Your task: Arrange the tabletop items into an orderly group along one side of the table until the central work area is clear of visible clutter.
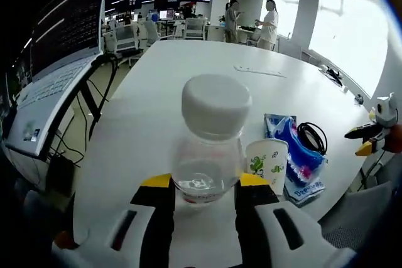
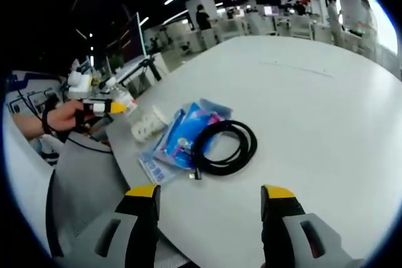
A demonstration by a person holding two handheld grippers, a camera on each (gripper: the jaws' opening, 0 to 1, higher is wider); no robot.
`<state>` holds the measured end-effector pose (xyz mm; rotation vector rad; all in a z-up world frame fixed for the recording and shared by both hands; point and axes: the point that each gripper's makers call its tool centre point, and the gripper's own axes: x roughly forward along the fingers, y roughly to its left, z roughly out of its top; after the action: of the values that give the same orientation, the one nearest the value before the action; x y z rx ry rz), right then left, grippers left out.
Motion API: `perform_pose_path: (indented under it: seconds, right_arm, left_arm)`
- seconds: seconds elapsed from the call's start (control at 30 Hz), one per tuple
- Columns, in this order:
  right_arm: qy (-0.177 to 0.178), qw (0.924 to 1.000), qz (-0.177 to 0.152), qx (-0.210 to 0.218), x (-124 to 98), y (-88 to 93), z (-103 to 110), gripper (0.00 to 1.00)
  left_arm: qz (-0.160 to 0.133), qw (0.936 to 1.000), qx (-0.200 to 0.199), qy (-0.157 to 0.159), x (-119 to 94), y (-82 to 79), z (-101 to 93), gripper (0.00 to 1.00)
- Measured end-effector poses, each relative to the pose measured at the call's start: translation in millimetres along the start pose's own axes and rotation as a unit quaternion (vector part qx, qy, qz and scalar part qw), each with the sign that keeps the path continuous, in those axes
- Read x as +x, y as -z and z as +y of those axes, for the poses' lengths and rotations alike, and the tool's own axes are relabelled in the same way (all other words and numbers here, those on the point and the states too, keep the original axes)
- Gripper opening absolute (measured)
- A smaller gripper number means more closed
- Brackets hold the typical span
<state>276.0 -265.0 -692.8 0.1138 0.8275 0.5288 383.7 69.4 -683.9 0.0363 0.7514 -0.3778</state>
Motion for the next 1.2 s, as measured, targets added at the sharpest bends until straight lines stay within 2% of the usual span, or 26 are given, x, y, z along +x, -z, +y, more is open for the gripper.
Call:
perform_pose_path:
  seconds: [0.23, 0.63, 0.87, 1.2]
  right_arm:
    - [0.002, 1.0, 0.003, 0.004, 0.5, 2.9, -0.4, 0.66]
    - [0.012, 0.9998, 0.002, 0.013, -4.7, 4.2, -5.7, 0.66]
    - [0.018, 0.9997, 0.005, 0.019, -6.3, 8.5, -6.1, 0.66]
    - [0.023, 0.9994, 0.003, 0.024, -5.5, 7.3, -5.5, 0.66]
  left_arm:
    - [0.0, 1.0, -0.002, 0.003, 18.4, -17.2, 0.7, 0.36]
    - [-0.02, 0.9993, -0.03, 0.006, 67.3, -62.3, -2.9, 0.36]
    - [-0.027, 0.9991, -0.031, 0.003, 86.4, -83.5, -5.8, 0.36]
    - [-0.036, 0.9986, -0.038, 0.0, 113.1, -110.5, -0.3, 0.36]
